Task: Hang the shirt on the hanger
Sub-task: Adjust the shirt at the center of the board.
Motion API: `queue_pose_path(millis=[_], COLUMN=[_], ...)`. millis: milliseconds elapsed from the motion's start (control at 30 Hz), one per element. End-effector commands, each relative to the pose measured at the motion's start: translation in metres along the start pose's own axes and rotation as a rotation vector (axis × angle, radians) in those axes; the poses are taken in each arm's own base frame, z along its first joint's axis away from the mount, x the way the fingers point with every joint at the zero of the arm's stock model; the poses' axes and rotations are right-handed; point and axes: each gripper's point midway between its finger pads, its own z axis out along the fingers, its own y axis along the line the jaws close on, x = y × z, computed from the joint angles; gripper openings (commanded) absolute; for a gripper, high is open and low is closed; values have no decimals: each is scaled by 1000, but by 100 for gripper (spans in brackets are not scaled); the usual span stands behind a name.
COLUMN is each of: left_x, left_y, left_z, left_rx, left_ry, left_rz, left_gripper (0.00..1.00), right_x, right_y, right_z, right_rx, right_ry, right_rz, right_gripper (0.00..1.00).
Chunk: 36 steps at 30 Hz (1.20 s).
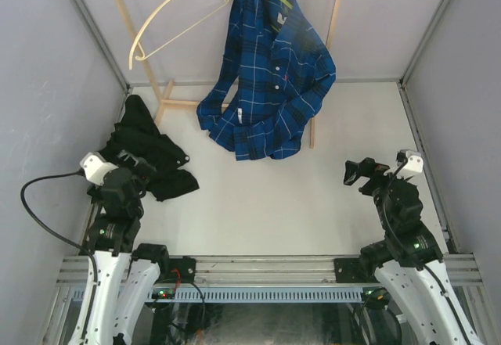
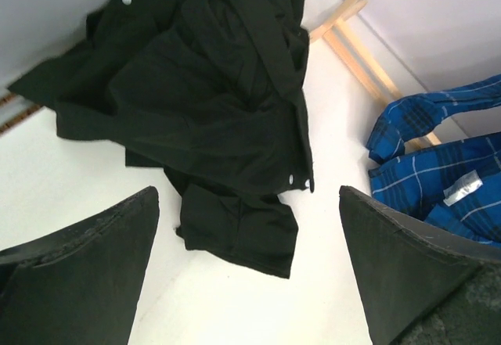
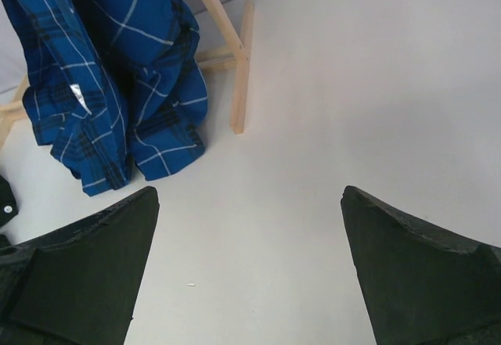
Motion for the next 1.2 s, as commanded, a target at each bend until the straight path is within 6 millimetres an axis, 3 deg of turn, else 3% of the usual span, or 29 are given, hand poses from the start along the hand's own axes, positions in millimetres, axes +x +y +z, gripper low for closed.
queue_pose_path(millis=[0, 100, 267, 433, 733, 933, 1167], left_x=[19, 30, 46, 64, 85, 91, 113], left_y=[-1, -7, 4, 2, 30, 17, 11], left_z=[15, 26, 48, 76, 116, 151, 186], left_rx=[-32, -27, -158, -189, -317, -272, -282], left_ry=[22, 42, 96, 141, 150, 149, 246], left_rz=[-136, -157, -149, -220, -320, -352, -316], left_gripper=[100, 100, 100, 100, 100, 100, 97], right_x=[-1, 8, 19, 23, 33, 32, 38], right_y=[9, 15, 11, 9, 23, 35, 37], right_z=[9, 12, 18, 19, 19, 20, 19], right_rx=[-32, -58, -37, -35, -113, -178, -194], right_ry=[2, 44, 70, 68, 123, 123, 151], right_rz=[25, 20, 22, 15, 13, 13, 5], right_gripper=[100, 100, 100, 100, 100, 100, 99])
